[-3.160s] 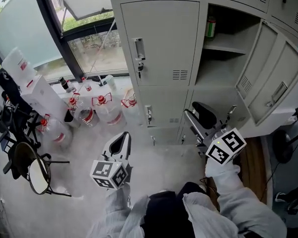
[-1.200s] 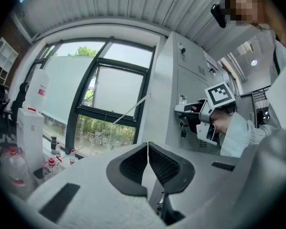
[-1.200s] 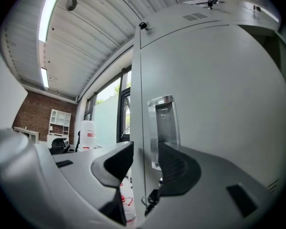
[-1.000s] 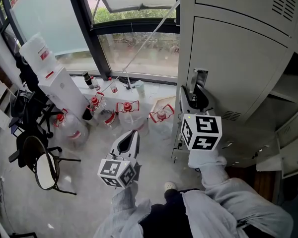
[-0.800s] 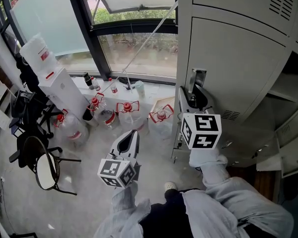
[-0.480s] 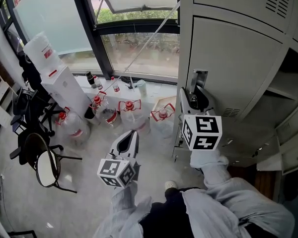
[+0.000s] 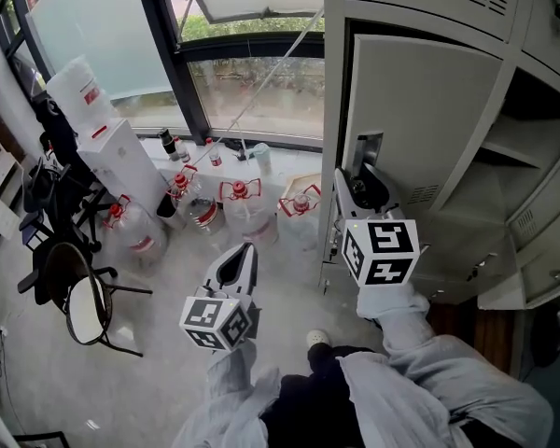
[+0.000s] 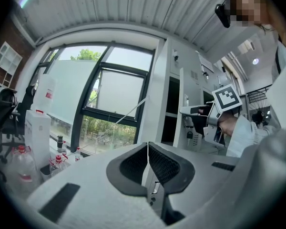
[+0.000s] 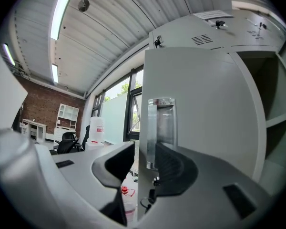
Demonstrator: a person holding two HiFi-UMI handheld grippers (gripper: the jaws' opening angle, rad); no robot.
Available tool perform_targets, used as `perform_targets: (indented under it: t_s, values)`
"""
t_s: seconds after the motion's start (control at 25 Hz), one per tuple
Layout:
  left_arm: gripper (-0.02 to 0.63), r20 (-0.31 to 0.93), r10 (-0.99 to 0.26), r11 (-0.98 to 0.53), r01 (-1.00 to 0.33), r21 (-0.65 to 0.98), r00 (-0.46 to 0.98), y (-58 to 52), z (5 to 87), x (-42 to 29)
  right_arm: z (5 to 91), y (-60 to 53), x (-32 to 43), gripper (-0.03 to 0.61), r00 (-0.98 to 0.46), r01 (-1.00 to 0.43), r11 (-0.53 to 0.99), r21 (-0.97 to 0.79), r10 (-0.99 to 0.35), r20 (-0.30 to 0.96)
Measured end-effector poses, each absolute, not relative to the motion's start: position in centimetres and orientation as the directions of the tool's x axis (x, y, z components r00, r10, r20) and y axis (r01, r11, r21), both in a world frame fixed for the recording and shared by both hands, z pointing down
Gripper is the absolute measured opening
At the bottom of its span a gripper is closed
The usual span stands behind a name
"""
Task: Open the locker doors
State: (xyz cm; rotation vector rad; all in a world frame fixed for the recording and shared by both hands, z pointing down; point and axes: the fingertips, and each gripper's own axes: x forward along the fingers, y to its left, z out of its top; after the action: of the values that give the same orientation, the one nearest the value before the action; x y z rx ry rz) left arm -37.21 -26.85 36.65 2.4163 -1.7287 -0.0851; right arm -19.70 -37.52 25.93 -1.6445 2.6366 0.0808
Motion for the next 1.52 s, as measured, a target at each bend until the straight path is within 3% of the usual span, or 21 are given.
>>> perform_targets:
  t_s: [0.48, 1.52]
  values:
    - [0.014, 0.071, -0.924, -0.362, -0.918, 0.158, 0.377, -21.5, 36.8, -33.4, 26.0, -32.0, -16.8, 0.112, -0.459, -0.888, 0.457, 0.046, -0.886, -0.068]
    - [0.014, 0.107, -0.790, -0.582, -0.794, 0.175, 0.603, -16.9, 39.4, -20.8, 26.3, -25.2, -10.5, 0.114, -0.687, -0.727, 0.687, 0.022, -0.725, -0.047]
